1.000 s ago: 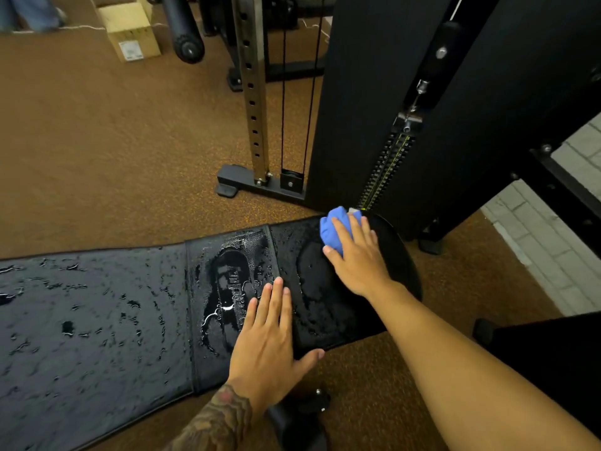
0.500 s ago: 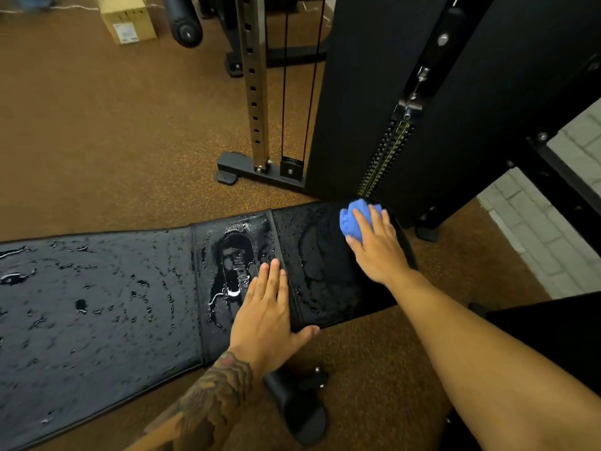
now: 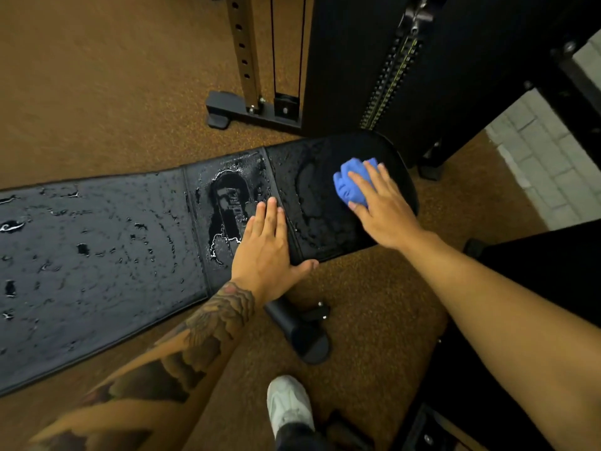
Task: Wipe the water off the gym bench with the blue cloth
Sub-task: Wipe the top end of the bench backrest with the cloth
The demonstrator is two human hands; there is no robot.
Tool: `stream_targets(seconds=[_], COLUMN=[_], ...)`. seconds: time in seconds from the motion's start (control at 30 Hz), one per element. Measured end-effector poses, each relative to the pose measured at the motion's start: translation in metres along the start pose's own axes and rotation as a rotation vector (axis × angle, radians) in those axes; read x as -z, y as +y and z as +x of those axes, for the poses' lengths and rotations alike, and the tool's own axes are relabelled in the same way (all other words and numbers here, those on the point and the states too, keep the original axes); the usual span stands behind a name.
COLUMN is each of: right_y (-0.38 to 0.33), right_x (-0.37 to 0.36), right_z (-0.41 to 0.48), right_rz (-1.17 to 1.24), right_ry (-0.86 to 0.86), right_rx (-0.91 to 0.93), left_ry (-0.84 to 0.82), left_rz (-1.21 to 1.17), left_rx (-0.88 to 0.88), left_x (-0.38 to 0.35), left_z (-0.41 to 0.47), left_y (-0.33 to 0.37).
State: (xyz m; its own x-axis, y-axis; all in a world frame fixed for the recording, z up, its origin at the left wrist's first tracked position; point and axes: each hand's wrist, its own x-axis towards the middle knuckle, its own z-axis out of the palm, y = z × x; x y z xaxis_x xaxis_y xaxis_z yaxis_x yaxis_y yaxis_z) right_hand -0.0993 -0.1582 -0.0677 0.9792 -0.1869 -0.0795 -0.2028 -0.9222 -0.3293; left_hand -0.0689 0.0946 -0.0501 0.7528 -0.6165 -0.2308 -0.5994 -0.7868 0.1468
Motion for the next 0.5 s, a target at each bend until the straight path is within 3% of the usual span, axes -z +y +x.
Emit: stream_targets(seconds=[0.23, 0.43, 0.5], right_y=[-0.028, -0.045, -0.024], right_x=[-0.009, -0.015, -0.009], right_z=[0.062, -0.007, -0.024], right_rz=[-0.004, 0.008, -0.001], right_ry=[0.052, -0.024, -0.043], right_rx=[-0.137, 0.227, 0.217], left_ry=[0.030, 0.037, 0.026], left_rz=[-0.001, -0.002, -0.011], left_rx=[0.004, -0.005, -0.011], left_x=[-0.001, -0.004, -0.003], left_z=[0.001, 0.003, 0.002], left_y=[0.000, 0.000, -0.001])
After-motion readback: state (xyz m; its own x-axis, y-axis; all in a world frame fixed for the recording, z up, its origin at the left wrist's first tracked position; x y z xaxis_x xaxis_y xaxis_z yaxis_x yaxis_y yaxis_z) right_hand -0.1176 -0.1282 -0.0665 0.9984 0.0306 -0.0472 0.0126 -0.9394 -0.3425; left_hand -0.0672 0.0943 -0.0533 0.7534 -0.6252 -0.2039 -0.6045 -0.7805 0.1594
